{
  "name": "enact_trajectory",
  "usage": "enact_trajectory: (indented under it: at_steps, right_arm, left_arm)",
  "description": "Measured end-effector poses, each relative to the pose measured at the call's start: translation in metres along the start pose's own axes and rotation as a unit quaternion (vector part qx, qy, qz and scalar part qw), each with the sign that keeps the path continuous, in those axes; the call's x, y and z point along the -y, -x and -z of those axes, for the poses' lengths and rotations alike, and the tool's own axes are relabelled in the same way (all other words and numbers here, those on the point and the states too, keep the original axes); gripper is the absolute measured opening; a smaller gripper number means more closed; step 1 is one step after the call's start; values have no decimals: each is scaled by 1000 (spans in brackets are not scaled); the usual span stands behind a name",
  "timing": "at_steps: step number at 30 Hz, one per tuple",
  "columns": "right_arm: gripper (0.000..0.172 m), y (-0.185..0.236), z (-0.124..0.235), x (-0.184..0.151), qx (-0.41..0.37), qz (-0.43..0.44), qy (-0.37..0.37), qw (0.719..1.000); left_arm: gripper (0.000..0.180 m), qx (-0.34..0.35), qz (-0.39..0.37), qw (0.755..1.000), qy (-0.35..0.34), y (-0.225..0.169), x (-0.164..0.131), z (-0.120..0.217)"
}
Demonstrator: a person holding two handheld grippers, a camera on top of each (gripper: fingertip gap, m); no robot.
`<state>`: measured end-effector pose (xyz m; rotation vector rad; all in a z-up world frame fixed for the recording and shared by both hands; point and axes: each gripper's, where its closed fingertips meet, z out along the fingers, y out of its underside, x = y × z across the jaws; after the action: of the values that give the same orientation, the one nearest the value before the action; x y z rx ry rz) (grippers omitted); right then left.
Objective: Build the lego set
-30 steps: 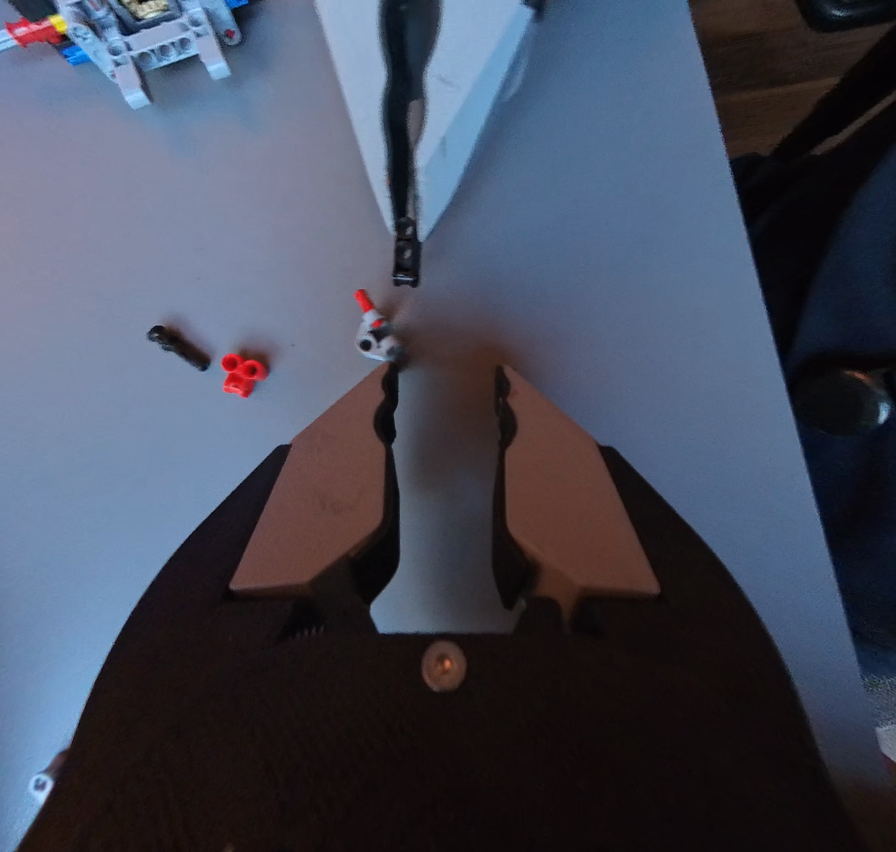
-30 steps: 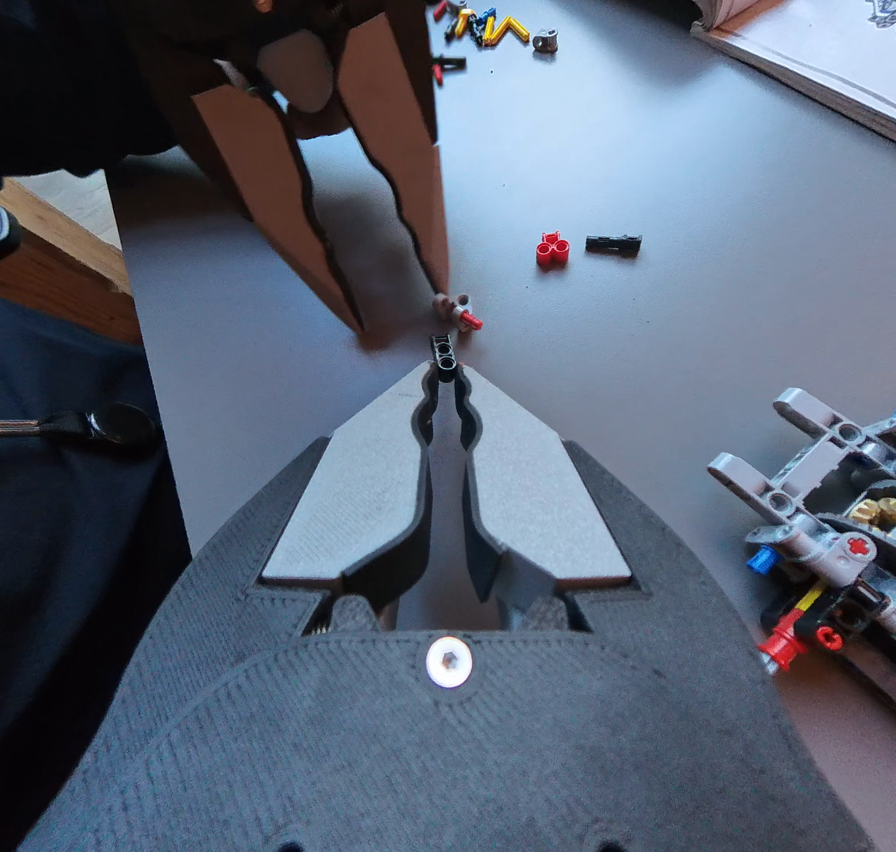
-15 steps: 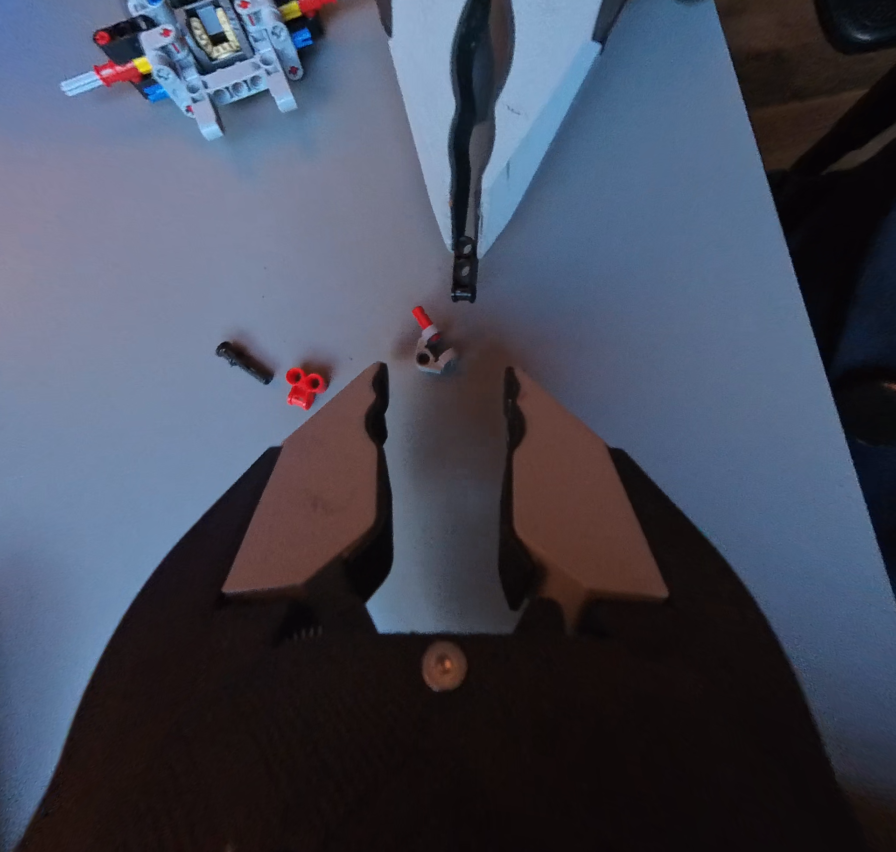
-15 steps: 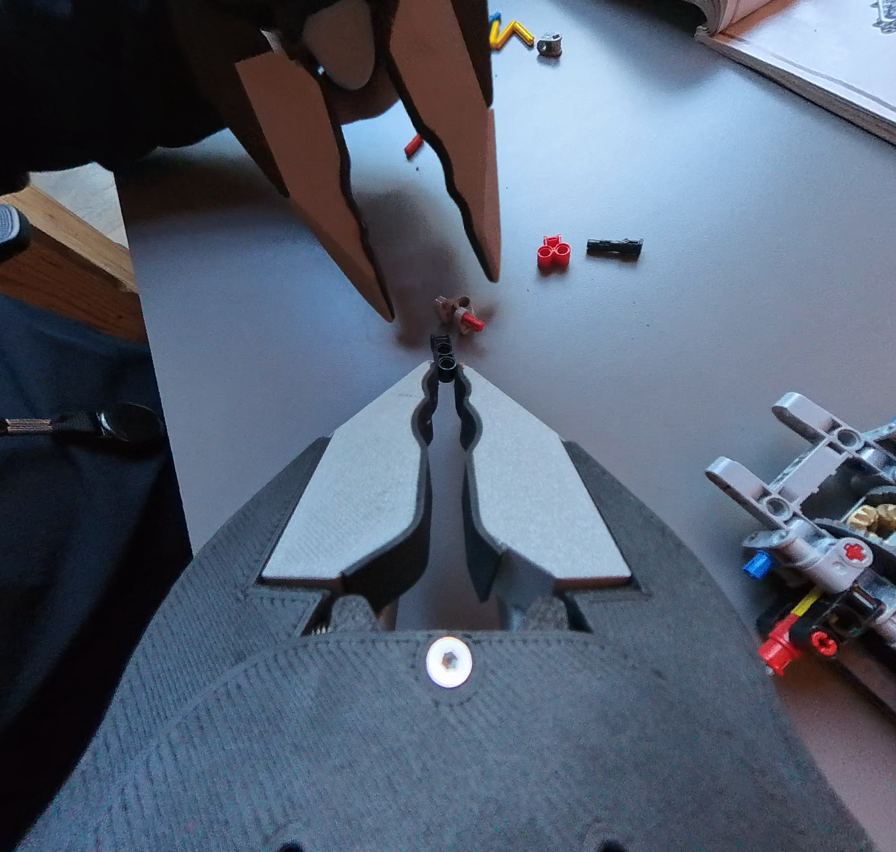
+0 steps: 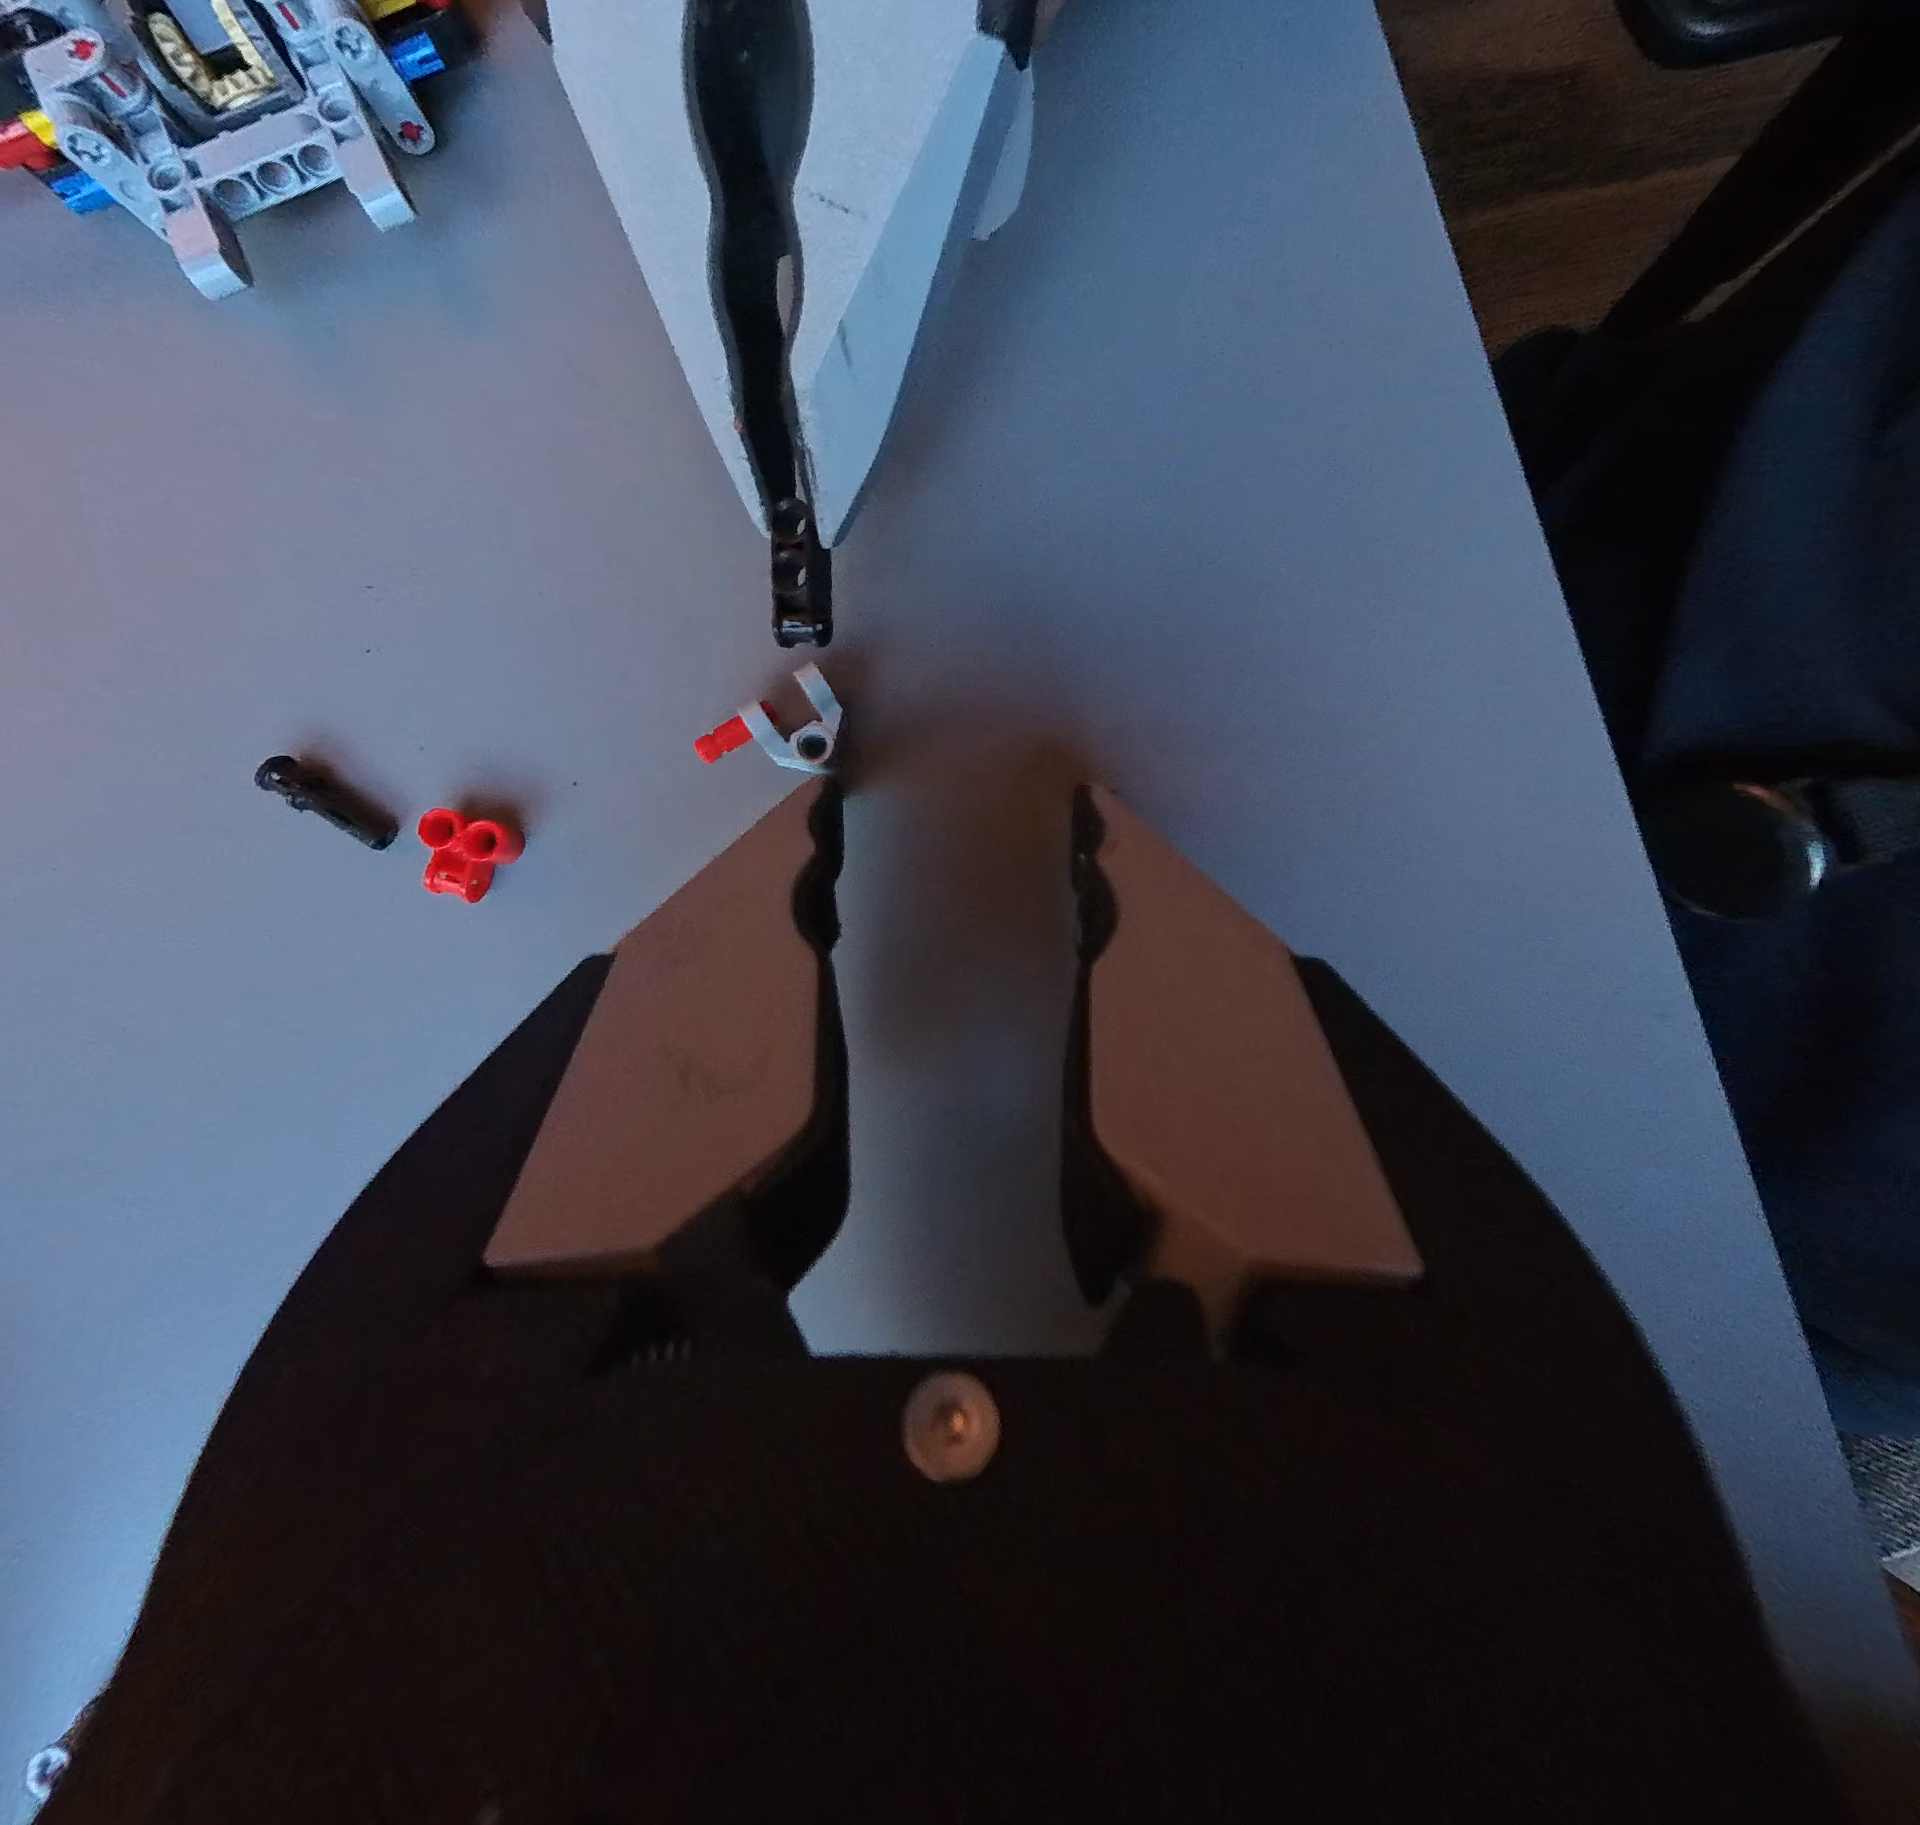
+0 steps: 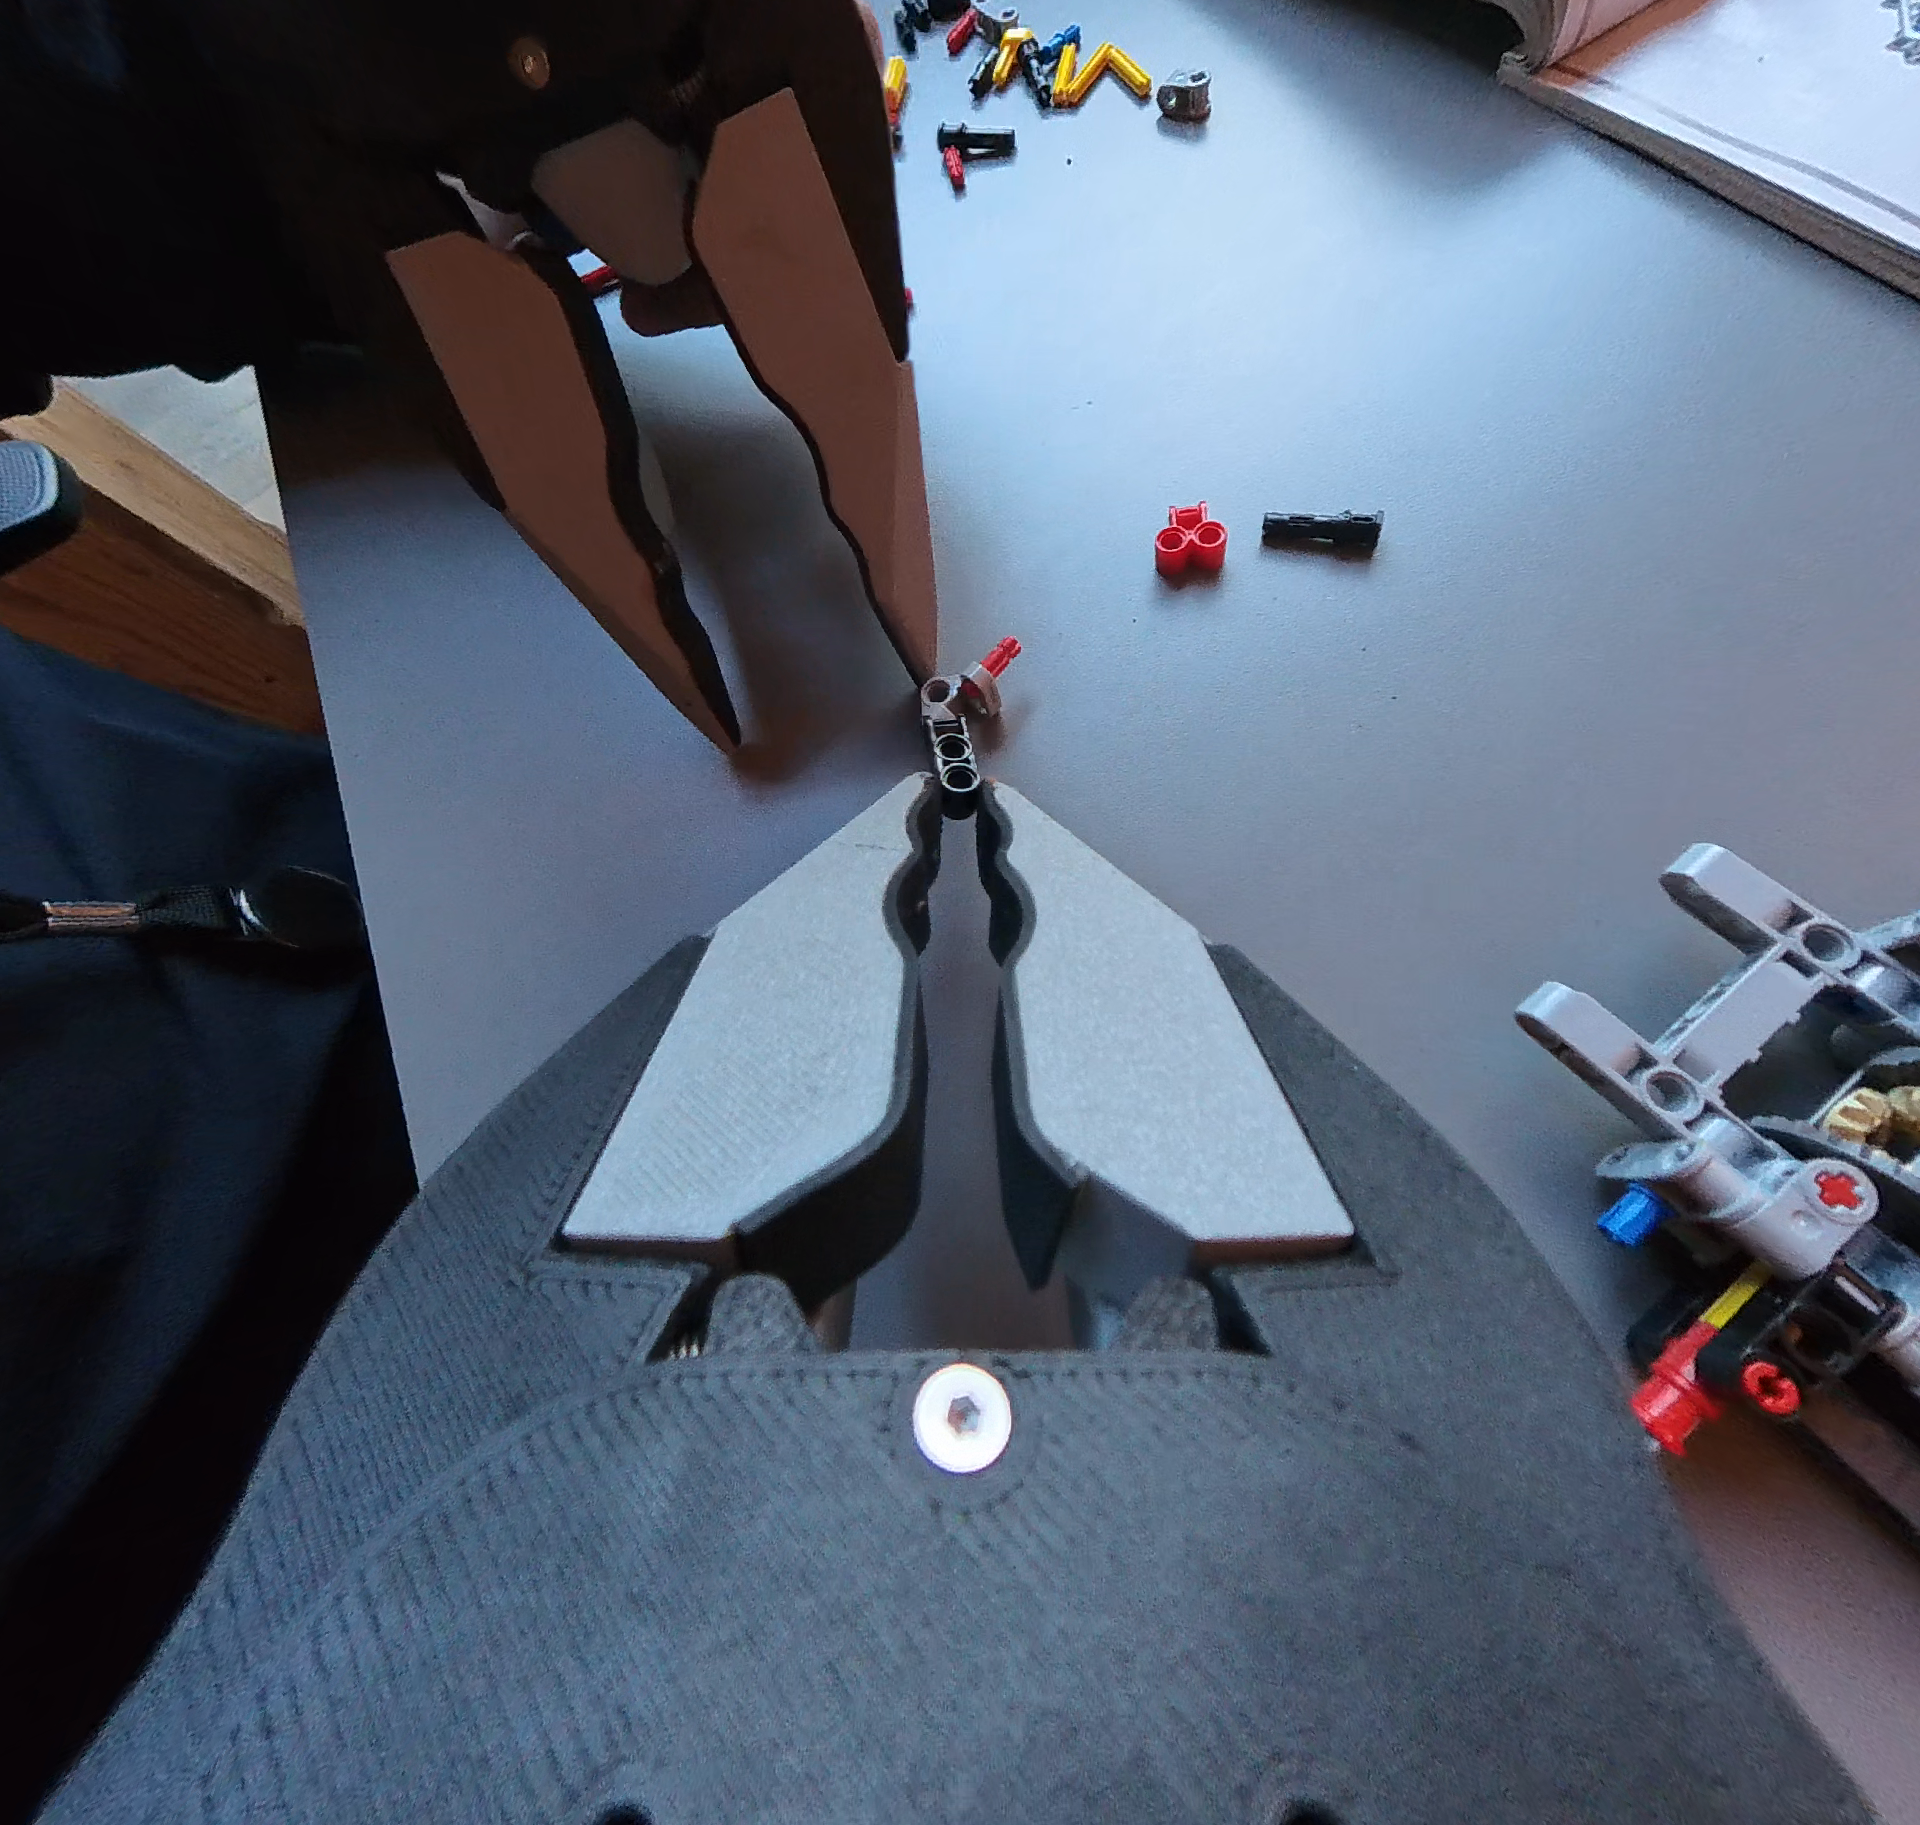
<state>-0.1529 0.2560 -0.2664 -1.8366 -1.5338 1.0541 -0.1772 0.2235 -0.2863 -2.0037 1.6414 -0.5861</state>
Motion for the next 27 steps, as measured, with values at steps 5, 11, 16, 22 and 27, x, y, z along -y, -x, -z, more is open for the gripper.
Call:
enact_trajectory:
  at_steps: [5,11,16,22,27]
  right_arm:
    - [3,-3,3,3,-3,26,-10,1000]
    - [3,-7,8,12,-4,99,-34,995]
    - [3,-8,-1,5,-9,181,3,983]
    - [3,-7,-9,-1,0,238,31,971]
    - [3,-5,-6,7,30,216,7,976]
  left_arm:
    - [42,55,39,998,5,25,-2,3]
    - [39,85,66,994,-5,30,1,0]
    - [37,95,87,992,-12,33,3,-1]
    - [26,86,92,991,-33,32,7,-4]
    - [15,86,92,991,-51,33,8,-5]
